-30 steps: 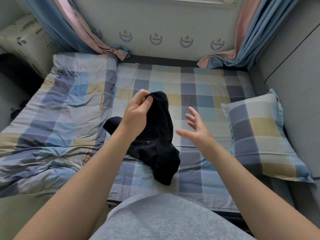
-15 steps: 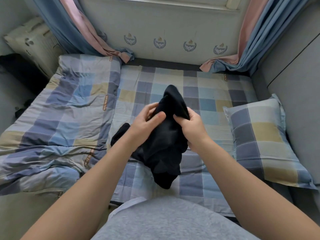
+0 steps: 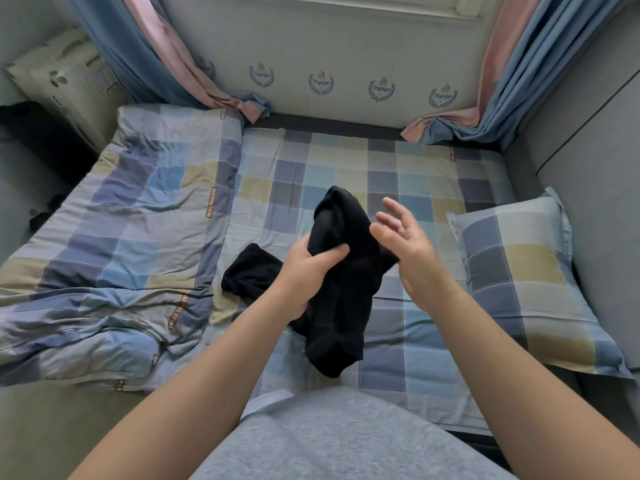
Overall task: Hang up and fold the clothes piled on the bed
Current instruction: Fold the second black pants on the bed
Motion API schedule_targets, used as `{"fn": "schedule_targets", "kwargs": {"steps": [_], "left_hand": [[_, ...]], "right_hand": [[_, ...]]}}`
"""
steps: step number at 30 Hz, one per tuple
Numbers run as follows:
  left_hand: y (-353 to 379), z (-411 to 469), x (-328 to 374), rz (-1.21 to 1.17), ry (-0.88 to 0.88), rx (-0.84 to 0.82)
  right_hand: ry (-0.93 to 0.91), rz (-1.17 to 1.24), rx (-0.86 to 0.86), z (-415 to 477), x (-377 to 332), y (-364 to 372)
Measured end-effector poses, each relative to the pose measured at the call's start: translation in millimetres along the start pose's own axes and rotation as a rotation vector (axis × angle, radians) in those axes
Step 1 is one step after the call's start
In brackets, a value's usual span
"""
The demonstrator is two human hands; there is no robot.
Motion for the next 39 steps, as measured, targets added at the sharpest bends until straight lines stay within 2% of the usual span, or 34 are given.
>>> {"fn": "schedule_targets", "kwargs": {"steps": [4,6,11,14,16,19,22,25,28,33,37,39], "left_hand": [[0.4,5.6,23.7,-0.154,0.006,-0.004],[1.5,11.4,35.0,-0.171,-0.003,0.022],[-5.3,25.1,42.3,-0.164,0.016,0.066],[-10.1,24.9,25.9,-0.134,0.019,0.02],[-8.2,18.7,0.9,-0.055,-0.038,-0.042],[4.3,2.6,-41.4,0.045,-0.139,-0.13],[15.4,-10.2,-74.1,0.322,-0.214,-0.173],[8.6,-9.2,-88.0,0.618,-0.207,-0.087],[-0.6,-3.4,-81.5,0.685,-0.121,0.024],[-2.8,-0.5,-65.1,0.503,-0.011,0.057],[-2.5,5.1,-39.3,0.246,0.039,0.061],[-2.9,8.5,-25.1,0.114,0.044,0.068]], "right_hand": [[0.152,-0.01,-0.3,-19.2,51.3,32.5],[0.218,-0.11,-0.354,-28.0,73.7,47.5],[0.276,-0.331,-0.01,-14.4,99.1,18.9],[0.309,-0.165,0.148,-9.1,89.8,-1.0],[0.295,-0.074,0.211,-2.7,73.3,-10.9],[0.241,0.009,0.241,8.1,42.2,-15.2],[0.23,0.075,0.268,14.8,18.4,-13.1],[0.246,0.142,0.279,15.1,3.7,-10.9],[0.231,0.182,0.225,10.4,-4.7,-3.7],[0.186,0.257,0.134,6.5,-6.5,-1.9],[0.134,-0.034,-0.08,-5.9,6.9,3.1],[0.17,-0.162,-0.153,-18.2,30.3,4.0]]}}
Point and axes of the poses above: each hand's wrist, its own z-axis towards the middle knuckle, its own y-axis out of the palm, x = y × z, the point moved 8 cm from there along z, towards the middle knuckle, and after that the axes turned 1 degree about -z, right-handed, at the moved point
